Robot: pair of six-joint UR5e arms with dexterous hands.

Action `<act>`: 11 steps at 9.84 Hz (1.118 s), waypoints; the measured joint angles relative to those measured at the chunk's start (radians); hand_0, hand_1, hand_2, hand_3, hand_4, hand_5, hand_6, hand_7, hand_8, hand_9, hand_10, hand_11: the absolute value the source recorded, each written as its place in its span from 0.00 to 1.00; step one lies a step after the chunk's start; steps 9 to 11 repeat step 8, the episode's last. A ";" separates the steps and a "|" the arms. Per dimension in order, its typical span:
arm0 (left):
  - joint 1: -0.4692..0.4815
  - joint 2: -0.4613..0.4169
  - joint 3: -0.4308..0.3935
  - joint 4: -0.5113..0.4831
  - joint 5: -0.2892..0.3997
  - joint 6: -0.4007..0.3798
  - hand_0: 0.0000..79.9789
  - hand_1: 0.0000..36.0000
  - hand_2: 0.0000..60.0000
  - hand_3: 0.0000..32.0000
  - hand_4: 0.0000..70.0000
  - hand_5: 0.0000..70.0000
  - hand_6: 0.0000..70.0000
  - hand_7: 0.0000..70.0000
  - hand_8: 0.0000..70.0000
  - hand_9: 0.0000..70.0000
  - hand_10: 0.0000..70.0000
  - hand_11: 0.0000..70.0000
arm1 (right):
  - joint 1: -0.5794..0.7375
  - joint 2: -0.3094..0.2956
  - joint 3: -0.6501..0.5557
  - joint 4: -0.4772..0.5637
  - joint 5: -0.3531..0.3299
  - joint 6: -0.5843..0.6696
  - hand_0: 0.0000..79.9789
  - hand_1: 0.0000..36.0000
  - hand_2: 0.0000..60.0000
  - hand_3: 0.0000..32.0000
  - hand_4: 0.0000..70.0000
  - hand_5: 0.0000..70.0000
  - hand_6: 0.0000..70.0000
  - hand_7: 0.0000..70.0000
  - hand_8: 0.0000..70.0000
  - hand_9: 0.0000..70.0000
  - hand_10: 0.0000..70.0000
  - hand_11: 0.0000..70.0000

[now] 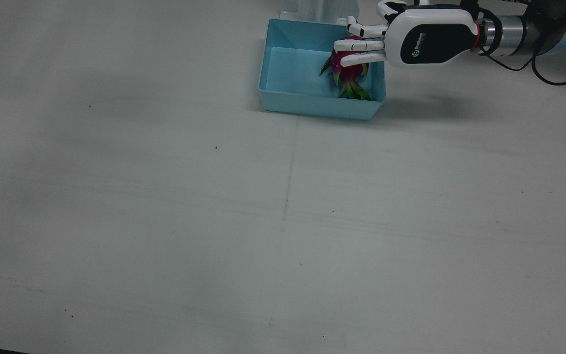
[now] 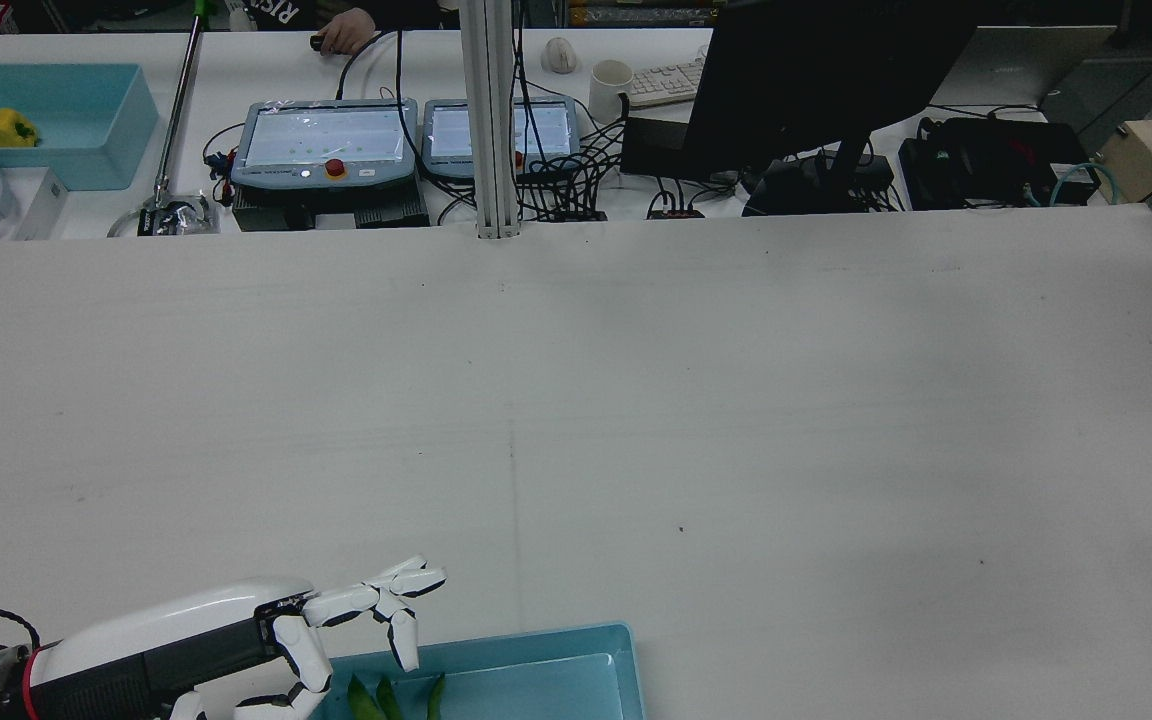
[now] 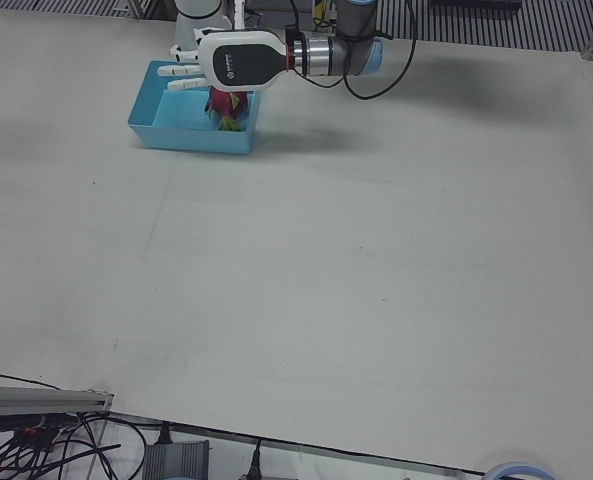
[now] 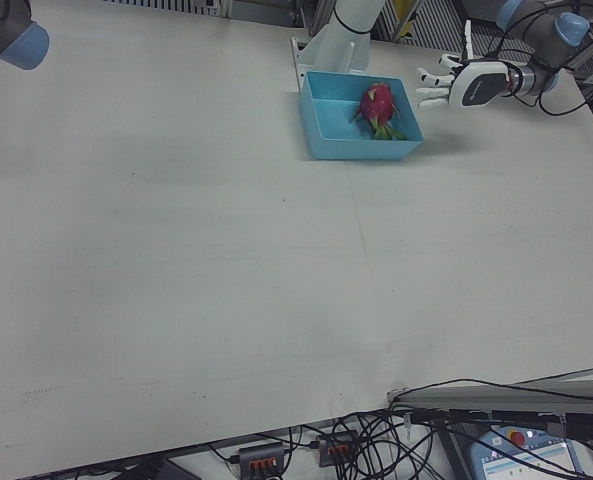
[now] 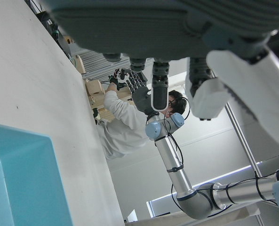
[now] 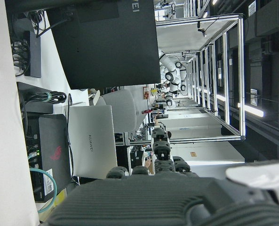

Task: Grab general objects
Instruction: 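Open the left hand fingers to release the fruit into the tray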

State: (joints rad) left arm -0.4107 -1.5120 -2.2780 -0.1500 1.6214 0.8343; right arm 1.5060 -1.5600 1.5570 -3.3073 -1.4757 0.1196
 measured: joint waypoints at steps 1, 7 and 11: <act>-0.006 0.000 0.004 0.000 0.001 -0.020 1.00 1.00 1.00 0.00 0.00 1.00 0.07 0.73 0.00 0.13 0.00 0.03 | 0.000 0.000 0.000 0.000 0.000 0.000 0.00 0.00 0.00 0.00 0.00 0.00 0.00 0.00 0.00 0.00 0.00 0.00; -0.422 0.014 0.075 -0.022 0.195 -0.245 1.00 1.00 1.00 0.00 0.00 1.00 0.00 0.52 0.00 0.08 0.00 0.00 | 0.000 0.000 0.000 0.000 0.000 0.000 0.00 0.00 0.00 0.00 0.00 0.00 0.00 0.00 0.00 0.00 0.00 0.00; -0.488 0.021 0.115 -0.068 0.205 -0.290 1.00 1.00 1.00 0.00 0.00 1.00 0.02 0.54 0.00 0.09 0.00 0.00 | 0.000 0.000 0.000 0.000 0.000 0.000 0.00 0.00 0.00 0.00 0.00 0.00 0.00 0.00 0.00 0.00 0.00 0.00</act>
